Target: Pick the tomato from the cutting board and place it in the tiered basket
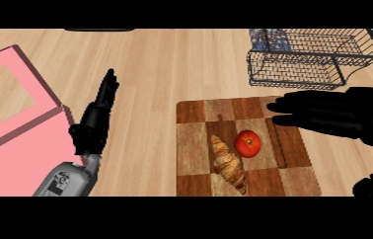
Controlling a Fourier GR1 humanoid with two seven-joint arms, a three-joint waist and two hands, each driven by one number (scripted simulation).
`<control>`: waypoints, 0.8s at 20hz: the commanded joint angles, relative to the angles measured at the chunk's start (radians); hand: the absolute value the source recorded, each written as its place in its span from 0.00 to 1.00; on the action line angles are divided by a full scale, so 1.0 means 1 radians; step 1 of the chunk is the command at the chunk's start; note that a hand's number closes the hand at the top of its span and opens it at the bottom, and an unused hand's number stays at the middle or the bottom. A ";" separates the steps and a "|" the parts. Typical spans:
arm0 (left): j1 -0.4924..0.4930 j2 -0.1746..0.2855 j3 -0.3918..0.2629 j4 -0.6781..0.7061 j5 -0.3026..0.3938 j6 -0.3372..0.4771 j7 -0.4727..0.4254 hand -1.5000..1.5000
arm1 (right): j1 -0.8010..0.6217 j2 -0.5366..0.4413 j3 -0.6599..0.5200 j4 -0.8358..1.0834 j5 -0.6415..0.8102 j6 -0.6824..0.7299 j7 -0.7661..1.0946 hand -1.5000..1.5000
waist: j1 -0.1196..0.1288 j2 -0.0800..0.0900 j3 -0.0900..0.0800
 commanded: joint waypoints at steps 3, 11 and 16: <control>-0.032 -0.037 0.011 0.033 -0.038 0.007 0.025 0.50 | 0.028 -0.062 0.049 0.011 0.174 0.061 -0.200 0.00 | -0.005 -0.001 0.000; 0.023 -0.065 0.009 -0.012 -0.080 -0.009 0.024 0.50 | 0.059 -0.136 0.163 0.056 0.421 -0.147 -0.395 0.00 | -0.002 -0.002 0.000; 0.032 -0.063 0.019 -0.035 -0.092 -0.014 0.053 0.50 | 0.113 -0.192 0.252 0.098 0.543 -0.324 -0.541 0.00 | -0.004 -0.002 0.000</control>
